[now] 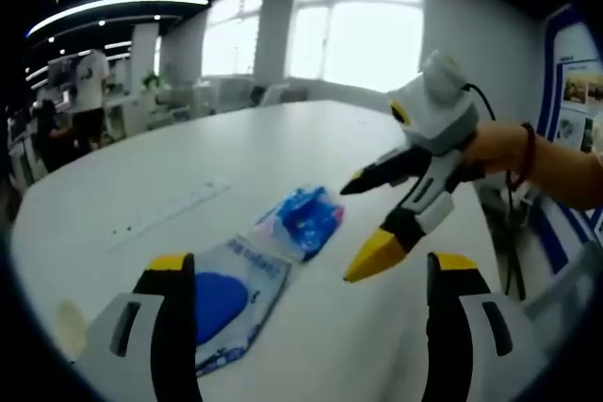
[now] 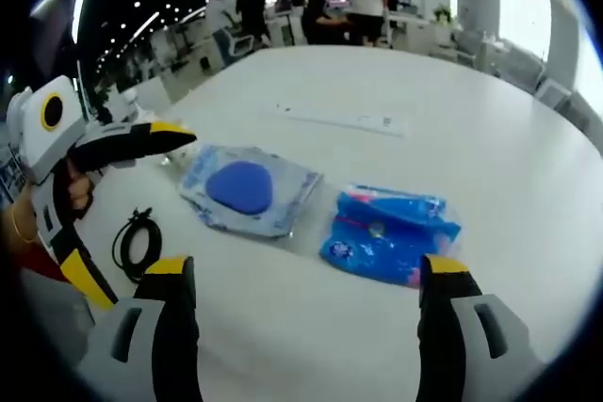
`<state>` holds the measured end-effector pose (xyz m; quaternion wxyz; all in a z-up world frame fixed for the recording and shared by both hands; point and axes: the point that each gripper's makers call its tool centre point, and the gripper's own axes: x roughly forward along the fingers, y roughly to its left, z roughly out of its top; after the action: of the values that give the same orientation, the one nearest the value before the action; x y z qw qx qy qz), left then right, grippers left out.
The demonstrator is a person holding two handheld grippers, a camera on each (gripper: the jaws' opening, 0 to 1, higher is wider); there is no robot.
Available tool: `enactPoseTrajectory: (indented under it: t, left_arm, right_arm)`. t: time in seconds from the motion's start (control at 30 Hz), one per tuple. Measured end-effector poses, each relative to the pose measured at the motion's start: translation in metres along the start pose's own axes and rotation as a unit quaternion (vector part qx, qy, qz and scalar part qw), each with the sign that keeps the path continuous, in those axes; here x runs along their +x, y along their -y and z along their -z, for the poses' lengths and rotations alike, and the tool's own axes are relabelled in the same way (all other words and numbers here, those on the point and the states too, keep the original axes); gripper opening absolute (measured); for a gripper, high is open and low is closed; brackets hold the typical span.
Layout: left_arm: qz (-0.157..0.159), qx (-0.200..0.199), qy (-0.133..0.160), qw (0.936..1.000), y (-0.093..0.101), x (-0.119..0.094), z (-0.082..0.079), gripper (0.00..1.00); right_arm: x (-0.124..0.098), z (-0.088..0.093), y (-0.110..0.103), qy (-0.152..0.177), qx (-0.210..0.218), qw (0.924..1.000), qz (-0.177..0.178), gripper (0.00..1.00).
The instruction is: Arrange the tabletop items into an orderly group along one side of the table until the central work area is clear of visible clutter.
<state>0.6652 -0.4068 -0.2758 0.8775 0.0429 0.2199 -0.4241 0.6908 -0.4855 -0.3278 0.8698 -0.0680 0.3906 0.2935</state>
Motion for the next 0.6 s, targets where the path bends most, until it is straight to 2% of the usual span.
enactPoseTrajectory:
  t: [0.6]
  left_arm:
    - [-0.006,0.013,0.002,0.9999,0.001,-0.048,0.012,0.99]
  right_arm:
    - [0.001,0.013,-0.036,-0.009,-0.016,0.9996,-0.021,0.97]
